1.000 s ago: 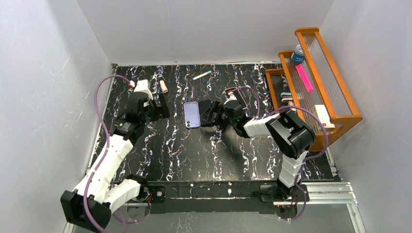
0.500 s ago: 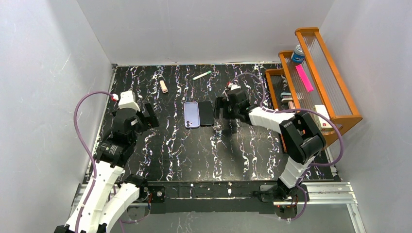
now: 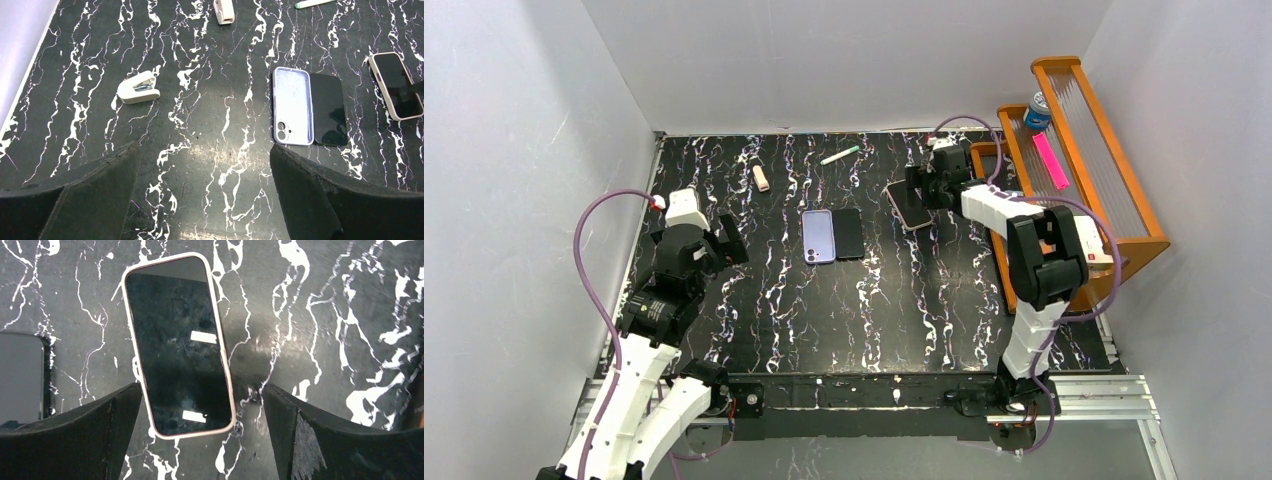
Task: Take the phone out of the phone case
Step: Pick up the phone at the center of the board.
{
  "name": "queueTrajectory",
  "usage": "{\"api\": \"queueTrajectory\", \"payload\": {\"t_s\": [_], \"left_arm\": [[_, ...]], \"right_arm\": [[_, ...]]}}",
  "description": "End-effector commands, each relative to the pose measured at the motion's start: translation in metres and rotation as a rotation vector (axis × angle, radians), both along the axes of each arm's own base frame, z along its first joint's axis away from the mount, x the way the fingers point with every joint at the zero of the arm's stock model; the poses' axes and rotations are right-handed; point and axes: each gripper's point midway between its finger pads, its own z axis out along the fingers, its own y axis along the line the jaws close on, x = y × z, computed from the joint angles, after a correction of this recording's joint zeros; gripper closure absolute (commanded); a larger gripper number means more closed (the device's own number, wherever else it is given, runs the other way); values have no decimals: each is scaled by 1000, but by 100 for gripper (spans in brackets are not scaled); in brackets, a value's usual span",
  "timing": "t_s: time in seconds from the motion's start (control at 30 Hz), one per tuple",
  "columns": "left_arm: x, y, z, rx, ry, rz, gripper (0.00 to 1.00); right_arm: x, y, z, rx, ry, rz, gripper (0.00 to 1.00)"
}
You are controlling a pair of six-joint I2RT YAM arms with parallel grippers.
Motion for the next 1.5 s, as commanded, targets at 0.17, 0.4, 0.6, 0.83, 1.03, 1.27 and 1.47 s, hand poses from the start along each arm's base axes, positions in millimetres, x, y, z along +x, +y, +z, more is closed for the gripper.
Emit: {"api": "queueTrajectory", "payload": {"t_s": [0.17, 0.4, 0.6, 0.83, 1.03, 1.27, 1.47], "left_arm": [[6, 4, 13, -11, -28, 46, 2], [12, -3, 12, -35, -28, 24, 2], [15, -8, 11, -51, -24, 7, 2], [17, -12, 10, -72, -32, -2, 2], [18, -17, 7, -84, -21, -21, 2], [17, -26, 5, -104, -2, -67, 2], [12, -30, -1, -109, 39, -87, 2]], "right_arm": [[30, 24, -7, -19, -32, 188, 1], [42, 31, -19, -28, -10, 234, 1], [37, 33, -34, -46, 32, 285, 1], [15, 27, -52, -79, 125, 318, 1], [-6, 4, -71, -215, 227, 299, 2], [-26, -1, -89, -271, 336, 318, 9], [-37, -5, -93, -292, 394, 282, 25]]}}
